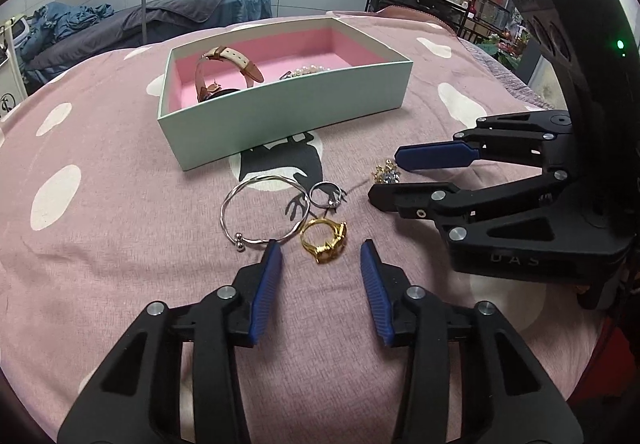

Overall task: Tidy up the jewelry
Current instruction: 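Grasp the gold square ring with the left tool while the right tool grasps the gold flower earring, then carry the gold ring and flower earring in both tools into the box, then open both tools to drop the ring and earring, withdraw, then grasp the silver bangle with the left tool while the right tool grasps a silver ring, then lift the bangle with the left tool while the right tool carries the ring to the box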

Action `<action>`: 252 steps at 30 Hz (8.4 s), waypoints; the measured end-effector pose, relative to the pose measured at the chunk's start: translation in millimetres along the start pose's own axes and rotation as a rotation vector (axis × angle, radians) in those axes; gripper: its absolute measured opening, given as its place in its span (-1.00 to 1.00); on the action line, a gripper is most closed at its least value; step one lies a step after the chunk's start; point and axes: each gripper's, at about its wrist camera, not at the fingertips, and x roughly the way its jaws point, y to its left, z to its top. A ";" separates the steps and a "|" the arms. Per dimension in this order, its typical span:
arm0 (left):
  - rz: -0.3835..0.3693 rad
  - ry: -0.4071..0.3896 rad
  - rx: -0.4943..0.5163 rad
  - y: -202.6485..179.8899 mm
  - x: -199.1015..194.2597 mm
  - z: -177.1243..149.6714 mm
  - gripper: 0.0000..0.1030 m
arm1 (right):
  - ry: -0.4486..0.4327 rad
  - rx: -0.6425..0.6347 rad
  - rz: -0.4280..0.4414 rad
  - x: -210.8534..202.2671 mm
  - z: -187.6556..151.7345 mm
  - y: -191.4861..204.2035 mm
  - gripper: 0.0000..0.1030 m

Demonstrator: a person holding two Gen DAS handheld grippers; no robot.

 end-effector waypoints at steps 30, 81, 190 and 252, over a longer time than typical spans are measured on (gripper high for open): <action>-0.012 -0.070 -0.005 1.7 -23.6 11.8 -0.52 | -0.056 0.007 0.033 -21.3 4.1 7.4 -0.63; 0.036 0.044 -0.042 60.6 83.4 180.0 -0.52 | -0.032 0.091 -0.080 32.4 94.4 -40.8 -0.63; 0.154 0.029 -0.018 48.4 -3.9 -2.0 0.70 | 0.011 0.000 0.011 11.7 17.1 20.2 -0.64; 0.029 -0.101 0.020 22.7 -33.2 33.0 0.01 | -0.067 0.126 0.018 -21.5 9.1 1.6 -0.64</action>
